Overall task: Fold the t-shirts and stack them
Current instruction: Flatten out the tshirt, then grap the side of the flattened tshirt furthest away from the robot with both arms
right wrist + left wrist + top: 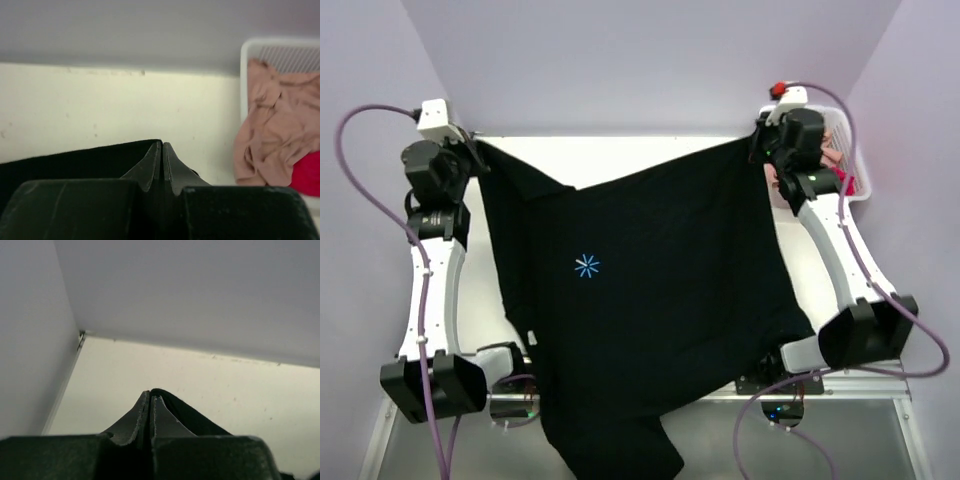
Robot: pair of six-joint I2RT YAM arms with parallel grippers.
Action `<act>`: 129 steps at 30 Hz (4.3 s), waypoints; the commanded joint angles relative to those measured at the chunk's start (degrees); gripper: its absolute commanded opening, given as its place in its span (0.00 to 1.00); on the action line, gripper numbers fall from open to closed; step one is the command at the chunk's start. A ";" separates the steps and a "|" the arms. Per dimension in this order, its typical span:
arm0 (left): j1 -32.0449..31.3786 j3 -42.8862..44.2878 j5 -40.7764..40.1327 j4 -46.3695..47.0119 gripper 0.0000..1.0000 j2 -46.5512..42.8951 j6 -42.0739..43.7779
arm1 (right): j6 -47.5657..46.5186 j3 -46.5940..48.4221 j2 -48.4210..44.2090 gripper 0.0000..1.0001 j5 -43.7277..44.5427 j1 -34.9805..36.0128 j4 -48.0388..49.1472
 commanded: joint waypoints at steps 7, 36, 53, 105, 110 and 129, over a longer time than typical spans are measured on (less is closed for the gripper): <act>0.00 -5.97 -12.20 11.08 0.00 7.23 2.48 | 2.52 1.89 11.97 0.00 2.25 0.14 2.29; -6.58 -0.35 -6.14 12.61 0.00 3.14 6.34 | -2.92 -0.91 -1.43 0.00 7.35 4.27 9.58; -1.85 24.79 15.57 10.22 0.00 -29.67 -9.11 | -2.76 4.00 -42.51 0.00 -1.34 3.70 7.48; -2.81 3.69 -4.83 22.52 0.00 45.56 -1.39 | 4.54 42.67 60.14 0.00 13.58 1.64 -5.62; -2.81 13.79 -3.60 18.92 0.00 52.40 -1.04 | 3.66 49.34 64.88 0.00 15.88 1.64 -6.50; -7.64 34.56 -3.59 8.63 0.00 64.21 0.11 | 2.52 42.95 62.44 0.00 18.87 -0.82 -3.26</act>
